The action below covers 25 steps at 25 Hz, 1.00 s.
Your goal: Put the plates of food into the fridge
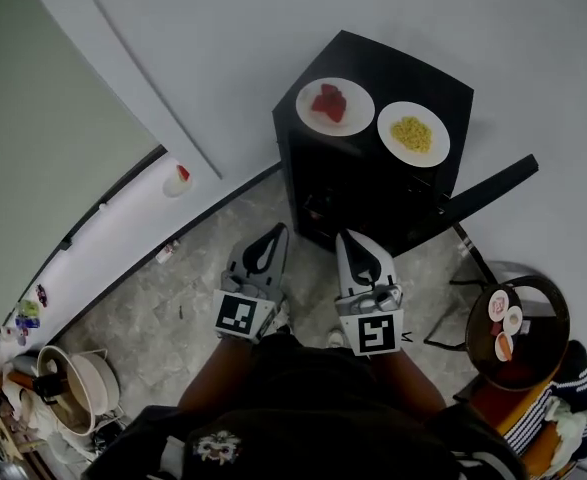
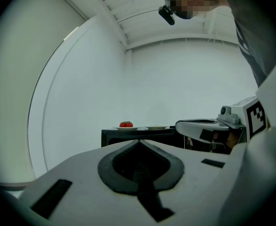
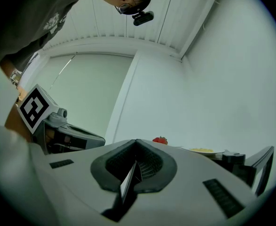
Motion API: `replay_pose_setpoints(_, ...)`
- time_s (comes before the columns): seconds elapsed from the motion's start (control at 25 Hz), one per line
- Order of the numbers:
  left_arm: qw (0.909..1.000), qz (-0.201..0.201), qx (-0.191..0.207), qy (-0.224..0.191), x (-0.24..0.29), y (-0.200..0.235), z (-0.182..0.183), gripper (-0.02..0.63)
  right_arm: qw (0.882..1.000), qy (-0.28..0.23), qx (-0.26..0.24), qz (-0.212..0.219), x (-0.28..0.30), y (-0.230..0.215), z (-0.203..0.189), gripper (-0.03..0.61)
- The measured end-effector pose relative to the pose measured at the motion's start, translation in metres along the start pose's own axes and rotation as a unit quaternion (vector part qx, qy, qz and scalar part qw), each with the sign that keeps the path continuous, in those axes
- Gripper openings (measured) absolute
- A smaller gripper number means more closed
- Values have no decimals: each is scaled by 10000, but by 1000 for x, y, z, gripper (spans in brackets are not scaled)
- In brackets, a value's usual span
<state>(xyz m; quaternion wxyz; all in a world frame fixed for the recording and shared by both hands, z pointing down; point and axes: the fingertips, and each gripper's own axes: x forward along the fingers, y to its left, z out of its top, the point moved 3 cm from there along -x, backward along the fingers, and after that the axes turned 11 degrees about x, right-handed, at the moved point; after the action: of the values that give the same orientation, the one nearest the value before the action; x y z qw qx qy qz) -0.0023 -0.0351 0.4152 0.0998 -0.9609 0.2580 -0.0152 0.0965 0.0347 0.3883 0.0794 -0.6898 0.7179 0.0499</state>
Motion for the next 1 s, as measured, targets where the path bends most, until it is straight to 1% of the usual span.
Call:
replay_pose_setpoints(0.24, 9991, -407, -91, -99, 26, 25, -5, 21, 9991, 142, -130, -390, 26, -4, -8, 23)
replay_pose_setpoints(0.48, 9947, -983, -80, -278, 46, 40, -8, 21, 9953, 126, -184, -946, 43, -9, -10, 23)
replay_pose_setpoints(0.68, 9875, -1511, -115, -432, 58, 42, -8, 21, 9863, 195, 31, -1635, 39, -23, -14, 23)
replay_pose_setpoints(0.8, 9834, -1738, -160, -496, 65, 42, -9, 21, 9797, 291, -78, -1982, 32, -34, -14, 23)
replay_pose_setpoints(0.88, 9814, -1833, -214, -526, 69, 40, -10, 21, 9764, 387, -174, -2119, 28, -39, -14, 23)
replay_pose_setpoints(1.0, 9783, -1974, -242, -580, 75, 34, -8, 21, 9737, 382, -257, -2232, 24, -44, -12, 23)
